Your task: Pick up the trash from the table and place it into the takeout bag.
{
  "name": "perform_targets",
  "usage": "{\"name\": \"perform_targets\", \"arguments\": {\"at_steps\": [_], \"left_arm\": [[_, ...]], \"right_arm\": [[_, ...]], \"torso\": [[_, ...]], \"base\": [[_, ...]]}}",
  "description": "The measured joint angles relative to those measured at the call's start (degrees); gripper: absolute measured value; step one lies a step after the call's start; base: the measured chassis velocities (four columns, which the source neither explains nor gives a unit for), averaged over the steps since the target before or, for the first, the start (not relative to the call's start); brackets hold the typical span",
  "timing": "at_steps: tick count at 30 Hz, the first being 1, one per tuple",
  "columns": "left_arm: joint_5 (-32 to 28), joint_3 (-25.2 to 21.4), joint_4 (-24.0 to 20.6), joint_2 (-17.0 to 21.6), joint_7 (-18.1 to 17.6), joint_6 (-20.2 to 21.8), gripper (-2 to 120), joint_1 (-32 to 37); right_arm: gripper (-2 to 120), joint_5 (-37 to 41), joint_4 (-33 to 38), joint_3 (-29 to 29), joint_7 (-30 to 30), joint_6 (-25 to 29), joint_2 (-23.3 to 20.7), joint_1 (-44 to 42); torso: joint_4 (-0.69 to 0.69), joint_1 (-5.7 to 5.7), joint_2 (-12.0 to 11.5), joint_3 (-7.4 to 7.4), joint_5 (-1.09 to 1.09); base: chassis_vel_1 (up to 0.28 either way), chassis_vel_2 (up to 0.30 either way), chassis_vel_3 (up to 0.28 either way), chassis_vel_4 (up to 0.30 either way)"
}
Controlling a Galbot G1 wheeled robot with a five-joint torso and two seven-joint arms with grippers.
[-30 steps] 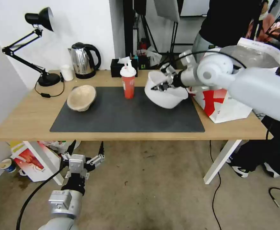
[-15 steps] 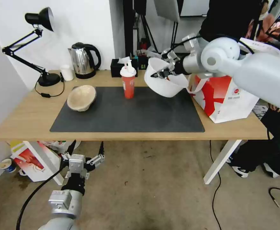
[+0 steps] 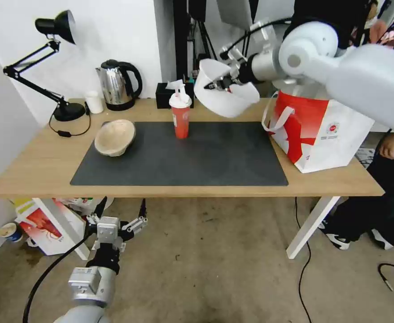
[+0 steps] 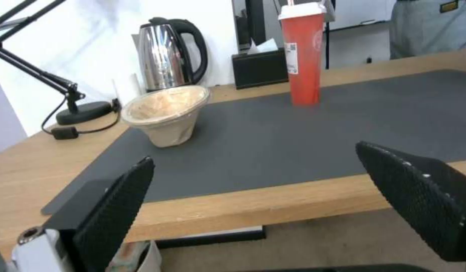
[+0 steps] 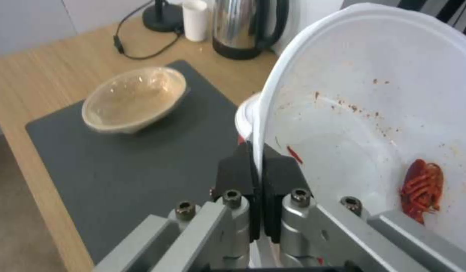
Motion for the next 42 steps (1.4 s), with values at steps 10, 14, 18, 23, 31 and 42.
{"name": "perform_targets", "arguments": {"at_steps": [10,14,18,23,31,42], "left_arm": [[0.0,0.0,0.0,0.0,0.0,0.0,100,0.0],[0.0,0.0,0.0,0.0,0.0,0.0,100,0.0],[0.0,0.0,0.0,0.0,0.0,0.0,100,0.0],[0.0,0.0,0.0,0.0,0.0,0.0,100,0.0],[0.0,0.0,0.0,0.0,0.0,0.0,100,0.0],[0.0,0.0,0.0,0.0,0.0,0.0,100,0.0]], "right_arm": [[0,0.1,-1.9,-1.9,-1.4,0.0,1.5,4.2],[0,0.2,-2.3,-1.5,-1.6,0.0,0.7,5.5],[0,2.1,-2.0,-2.6,-1.1,0.0,-1.2,7.6],[0,2.4,-1.9,-3.6,-1.2,0.0,-2.4,9.0],[0,2.7,-1.4,-7.9,-2.0,0.0,-6.4,13.8],[0,2.8,-0.8,-8.8,-2.1,0.0,-11.8,15.5]], "torso": [[0.01,-0.01,0.0,0.00,-0.01],[0.01,0.00,0.0,0.00,0.01],[-0.01,-0.01,0.0,0.00,0.01],[0.01,0.00,0.0,0.00,0.01],[0.00,0.00,0.0,0.00,0.01],[0.00,0.00,0.0,0.00,0.01]], "base": [[0.000,0.000,0.000,0.000],[0.000,0.000,0.000,0.000],[0.000,0.000,0.000,0.000],[0.000,0.000,0.000,0.000],[0.000,0.000,0.000,0.000],[0.000,0.000,0.000,0.000]]}}
